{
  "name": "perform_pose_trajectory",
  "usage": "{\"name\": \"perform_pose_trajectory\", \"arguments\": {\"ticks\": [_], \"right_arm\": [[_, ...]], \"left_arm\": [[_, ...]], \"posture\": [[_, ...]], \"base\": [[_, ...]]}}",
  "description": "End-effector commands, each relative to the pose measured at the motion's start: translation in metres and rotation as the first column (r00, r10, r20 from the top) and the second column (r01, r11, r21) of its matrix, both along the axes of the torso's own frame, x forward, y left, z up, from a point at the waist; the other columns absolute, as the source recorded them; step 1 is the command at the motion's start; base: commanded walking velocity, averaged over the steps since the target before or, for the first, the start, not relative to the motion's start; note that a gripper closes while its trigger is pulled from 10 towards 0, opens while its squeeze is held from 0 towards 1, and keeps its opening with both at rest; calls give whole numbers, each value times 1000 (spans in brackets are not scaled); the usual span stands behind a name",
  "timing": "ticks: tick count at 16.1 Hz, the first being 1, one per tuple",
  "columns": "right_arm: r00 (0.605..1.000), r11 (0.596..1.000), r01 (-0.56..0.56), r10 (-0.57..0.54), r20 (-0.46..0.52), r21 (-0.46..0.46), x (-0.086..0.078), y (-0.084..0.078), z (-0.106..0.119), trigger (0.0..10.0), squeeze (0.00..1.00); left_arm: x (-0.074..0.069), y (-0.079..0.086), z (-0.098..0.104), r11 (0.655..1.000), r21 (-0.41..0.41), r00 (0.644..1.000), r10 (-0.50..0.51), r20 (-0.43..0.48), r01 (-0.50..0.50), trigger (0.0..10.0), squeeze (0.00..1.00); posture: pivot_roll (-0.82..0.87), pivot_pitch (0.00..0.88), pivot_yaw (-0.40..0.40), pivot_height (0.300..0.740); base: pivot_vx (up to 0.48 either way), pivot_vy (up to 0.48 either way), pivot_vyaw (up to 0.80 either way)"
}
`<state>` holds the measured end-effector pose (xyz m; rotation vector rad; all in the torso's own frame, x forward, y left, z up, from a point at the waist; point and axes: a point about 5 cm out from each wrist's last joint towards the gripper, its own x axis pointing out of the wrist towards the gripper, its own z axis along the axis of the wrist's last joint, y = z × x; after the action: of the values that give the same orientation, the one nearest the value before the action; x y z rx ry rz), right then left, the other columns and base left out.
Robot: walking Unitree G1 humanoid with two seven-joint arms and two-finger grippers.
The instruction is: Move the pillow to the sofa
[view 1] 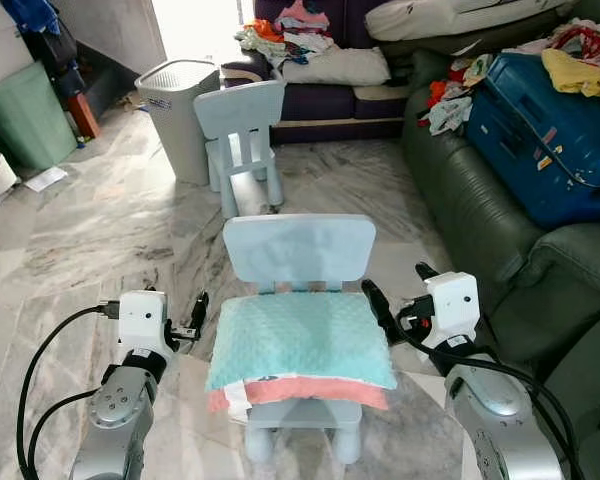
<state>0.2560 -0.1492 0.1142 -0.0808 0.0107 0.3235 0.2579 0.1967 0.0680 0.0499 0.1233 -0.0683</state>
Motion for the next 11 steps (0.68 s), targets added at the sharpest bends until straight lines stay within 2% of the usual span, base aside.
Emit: {"name": "perform_pose_trajectory", "arguments": {"ticks": [1, 11], "right_arm": [[999, 1000, 0, 0, 32, 5, 1, 1, 10, 10000, 0], [1000, 1000, -7, 7, 18, 5, -3, 1, 9, 10000, 0]], "left_arm": [[1, 0, 0, 1000, 3, 1000, -6, -5, 6, 10000, 0], [-6, -3, -4, 999, -24, 1000, -28, -13, 28, 10000, 0]], "posture": [[-159, 17, 46, 740], [-159, 34, 38, 740]], "base": [[0, 0, 0], [0, 0, 0]]}}
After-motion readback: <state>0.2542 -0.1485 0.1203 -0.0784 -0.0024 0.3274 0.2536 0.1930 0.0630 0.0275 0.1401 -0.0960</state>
